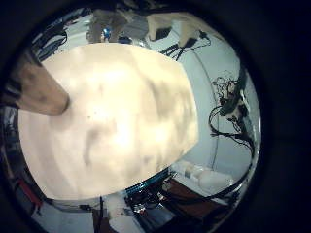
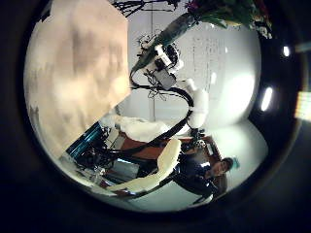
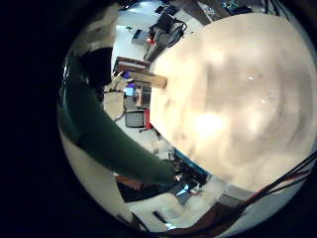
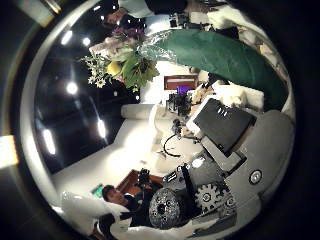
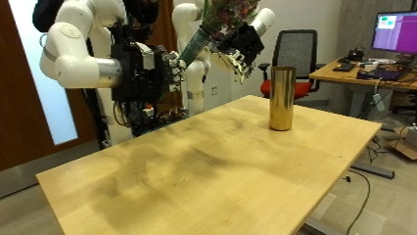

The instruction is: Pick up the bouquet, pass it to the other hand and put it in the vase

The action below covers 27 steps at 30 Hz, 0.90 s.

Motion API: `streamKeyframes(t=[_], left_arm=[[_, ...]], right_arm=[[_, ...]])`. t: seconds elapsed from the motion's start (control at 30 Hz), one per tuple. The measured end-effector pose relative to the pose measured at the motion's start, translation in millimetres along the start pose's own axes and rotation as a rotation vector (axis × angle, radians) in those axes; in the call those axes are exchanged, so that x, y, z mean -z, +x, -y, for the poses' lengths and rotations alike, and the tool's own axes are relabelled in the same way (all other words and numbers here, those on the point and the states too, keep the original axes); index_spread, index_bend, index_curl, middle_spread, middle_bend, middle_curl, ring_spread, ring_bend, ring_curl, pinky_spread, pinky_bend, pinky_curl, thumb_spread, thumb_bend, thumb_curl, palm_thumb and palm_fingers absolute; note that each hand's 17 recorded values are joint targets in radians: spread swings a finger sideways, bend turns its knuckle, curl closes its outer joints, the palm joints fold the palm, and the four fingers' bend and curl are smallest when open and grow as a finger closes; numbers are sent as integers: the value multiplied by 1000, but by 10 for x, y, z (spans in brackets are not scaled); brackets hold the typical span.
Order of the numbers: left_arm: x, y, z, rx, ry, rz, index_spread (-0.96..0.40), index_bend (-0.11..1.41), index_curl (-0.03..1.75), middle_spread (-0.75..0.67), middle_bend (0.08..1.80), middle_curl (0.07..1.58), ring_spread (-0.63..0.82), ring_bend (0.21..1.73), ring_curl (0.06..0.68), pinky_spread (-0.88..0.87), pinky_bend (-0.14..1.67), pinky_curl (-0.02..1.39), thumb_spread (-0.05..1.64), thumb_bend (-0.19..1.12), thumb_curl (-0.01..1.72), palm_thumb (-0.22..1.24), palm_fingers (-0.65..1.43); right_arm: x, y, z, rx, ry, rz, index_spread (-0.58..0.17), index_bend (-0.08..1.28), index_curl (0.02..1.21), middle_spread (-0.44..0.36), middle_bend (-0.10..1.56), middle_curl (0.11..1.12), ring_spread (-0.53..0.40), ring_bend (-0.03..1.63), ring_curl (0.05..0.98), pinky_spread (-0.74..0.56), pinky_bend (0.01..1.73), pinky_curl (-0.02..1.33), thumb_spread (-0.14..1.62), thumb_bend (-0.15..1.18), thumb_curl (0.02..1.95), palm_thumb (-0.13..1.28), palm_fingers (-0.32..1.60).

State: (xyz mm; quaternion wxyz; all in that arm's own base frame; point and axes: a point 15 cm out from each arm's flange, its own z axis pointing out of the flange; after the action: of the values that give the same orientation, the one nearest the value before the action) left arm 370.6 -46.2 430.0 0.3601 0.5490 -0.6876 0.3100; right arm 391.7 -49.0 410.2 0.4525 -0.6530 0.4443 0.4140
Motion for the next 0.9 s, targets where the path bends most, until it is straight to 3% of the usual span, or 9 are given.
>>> streamKeyframes(t=[0.13, 0.3, 0.67, 0.8, 0.9], left_arm=[[142, 88, 47, -14, 39, -63, 311, 177, 361, 502, 189, 282, 579, 491, 225, 528, 192, 282, 796, -36, 324, 186, 84], [251, 286, 134, -39, 31, -124, 307, 177, 355, 497, 191, 285, 571, 496, 221, 522, 194, 286, 793, -37, 324, 184, 86], [244, 495, 278, -55, 75, -285, 304, 168, 344, 489, 202, 294, 563, 506, 217, 519, 191, 289, 791, -36, 328, 196, 95], [241, 518, 341, -52, 90, -333, 294, 167, 337, 448, 226, 310, 541, 514, 217, 506, 189, 285, 788, -34, 330, 209, 124], [223, 487, 406, -28, 83, -374, 271, 173, 333, 334, 283, 338, 504, 530, 216, 482, 184, 280, 783, -36, 332, 221, 205]], right_arm=[[-177, -51, 81, 41, -37, 29, -224, 1065, 923, -147, 1314, 868, -206, 1429, 685, -241, 1186, 902, 128, -17, 932, 1215, 1106], [-362, -131, 165, 81, -59, 89, -223, 1069, 925, -148, 1310, 870, -206, 1427, 689, -254, 1166, 932, 118, -18, 930, 1220, 1108], [-695, -234, 277, 139, -106, 189, -219, 1074, 918, -149, 1306, 876, -207, 1422, 692, -273, 1134, 968, 94, -17, 928, 1222, 1113], [-854, -267, 316, 147, -138, 209, -218, 1077, 914, -147, 1307, 873, -207, 1418, 692, -279, 1122, 981, 91, -17, 926, 1222, 1117], [-970, -284, 341, 149, -164, 220, -217, 1078, 912, -147, 1307, 872, -208, 1420, 693, -283, 1115, 989, 83, -18, 924, 1219, 1118]])
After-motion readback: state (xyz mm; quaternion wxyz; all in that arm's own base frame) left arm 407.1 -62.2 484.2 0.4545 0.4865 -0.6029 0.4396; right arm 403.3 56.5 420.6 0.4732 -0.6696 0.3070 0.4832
